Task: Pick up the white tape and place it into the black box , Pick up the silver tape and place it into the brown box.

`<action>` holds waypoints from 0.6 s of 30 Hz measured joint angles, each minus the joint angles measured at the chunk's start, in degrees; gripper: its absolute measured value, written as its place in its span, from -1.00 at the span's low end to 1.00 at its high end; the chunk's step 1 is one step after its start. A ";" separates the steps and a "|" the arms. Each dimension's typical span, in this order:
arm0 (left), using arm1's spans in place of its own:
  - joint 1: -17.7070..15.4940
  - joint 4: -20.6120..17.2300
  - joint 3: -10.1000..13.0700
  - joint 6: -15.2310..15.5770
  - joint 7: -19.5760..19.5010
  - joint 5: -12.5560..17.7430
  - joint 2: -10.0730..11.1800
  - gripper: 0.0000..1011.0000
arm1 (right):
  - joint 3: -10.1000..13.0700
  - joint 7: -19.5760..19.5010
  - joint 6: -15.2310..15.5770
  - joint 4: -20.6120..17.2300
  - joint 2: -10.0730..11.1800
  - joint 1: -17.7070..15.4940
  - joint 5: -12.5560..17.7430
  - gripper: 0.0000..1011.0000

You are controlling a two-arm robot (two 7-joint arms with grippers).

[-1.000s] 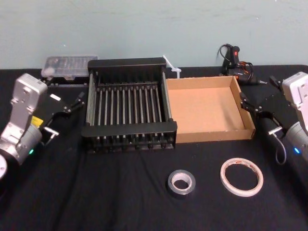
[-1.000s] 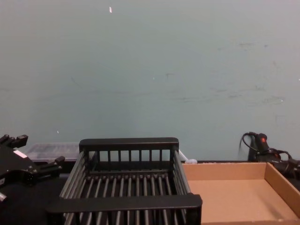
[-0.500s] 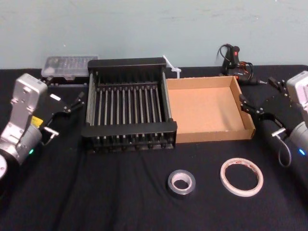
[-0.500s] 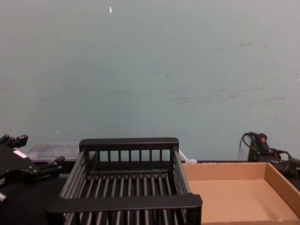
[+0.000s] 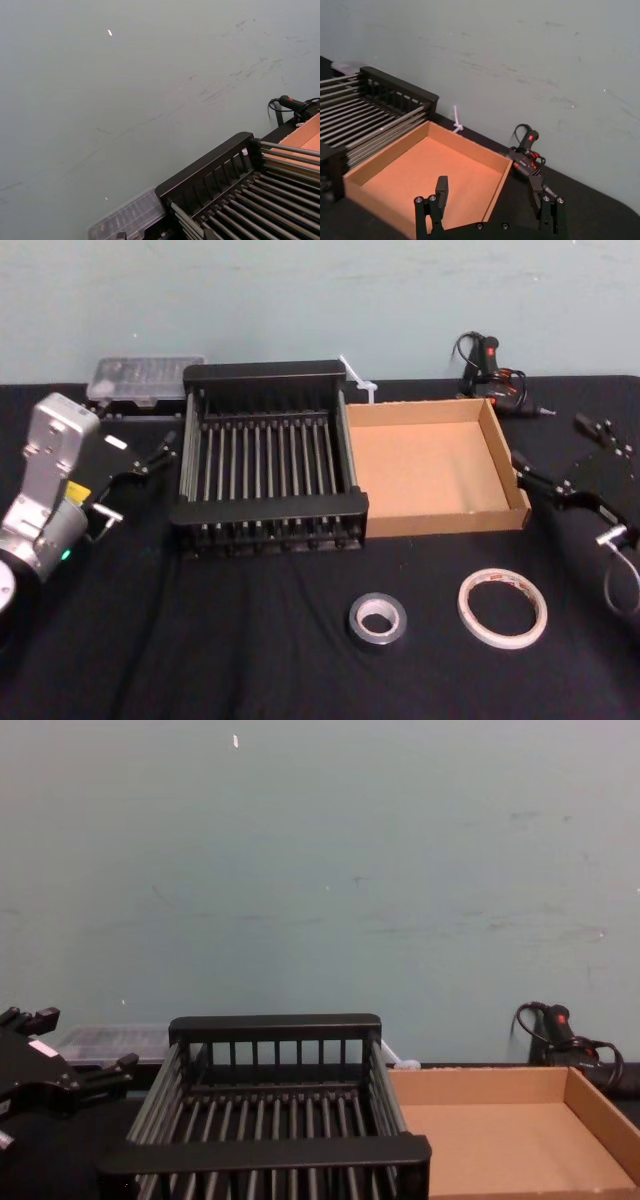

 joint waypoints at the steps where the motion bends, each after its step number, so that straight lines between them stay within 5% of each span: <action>1: 0.00 0.00 0.00 0.00 0.00 0.00 0.00 0.98 | 0.37 0.14 0.29 -0.56 0.28 -0.61 0.28 0.98; 9: 0.00 0.00 0.00 0.00 0.00 0.00 0.00 0.98 | 3.96 1.61 3.44 -6.12 2.78 -7.27 3.08 0.98; 18: 0.00 0.00 0.00 0.00 0.00 0.00 0.00 0.98 | 5.47 3.26 6.70 -7.86 3.77 -10.84 4.33 0.98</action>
